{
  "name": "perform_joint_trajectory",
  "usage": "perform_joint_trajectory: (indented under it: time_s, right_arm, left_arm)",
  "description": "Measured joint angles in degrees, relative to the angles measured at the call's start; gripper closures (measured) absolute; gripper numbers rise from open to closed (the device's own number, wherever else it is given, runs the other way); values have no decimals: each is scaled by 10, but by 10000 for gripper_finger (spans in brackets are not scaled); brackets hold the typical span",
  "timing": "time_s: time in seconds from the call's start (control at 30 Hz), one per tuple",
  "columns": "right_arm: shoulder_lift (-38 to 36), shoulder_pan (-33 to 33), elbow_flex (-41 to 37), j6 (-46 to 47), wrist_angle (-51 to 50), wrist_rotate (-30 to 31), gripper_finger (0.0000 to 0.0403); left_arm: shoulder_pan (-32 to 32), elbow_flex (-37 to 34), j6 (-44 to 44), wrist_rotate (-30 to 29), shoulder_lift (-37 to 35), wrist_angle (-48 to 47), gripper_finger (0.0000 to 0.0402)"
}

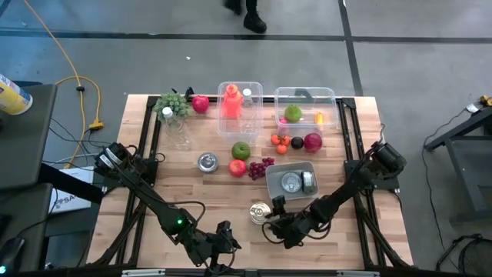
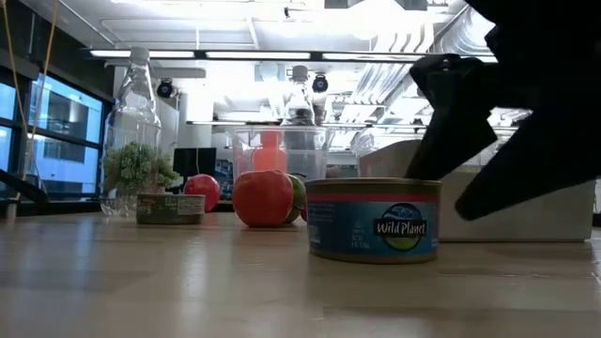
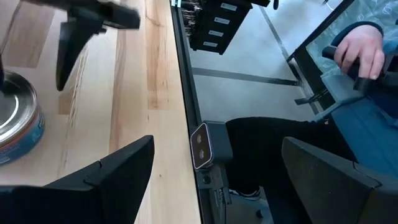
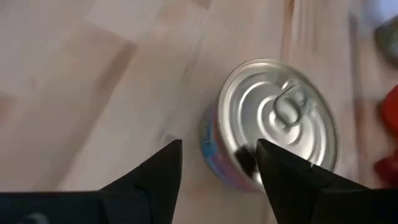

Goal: Pick & Place Food Item
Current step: Put the blue pink tuna can into the gray bin

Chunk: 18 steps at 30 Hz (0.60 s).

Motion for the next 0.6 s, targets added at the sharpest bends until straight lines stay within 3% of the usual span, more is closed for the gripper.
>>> perform_joint_trajectory:
  time_s: [0.27,0.53,0.6]
  right_arm:
    - [29,-1,3,-22,28,26,253]
    - [28,-20,3,11,3,25,381]
    - [28,-24,2,23,-5,28,394]
  left_arm:
    - [0,0,0,0,0,0,60]
    - [0,0,3,0,0,-2,60]
    - [0,0,10,0,0,-11,60]
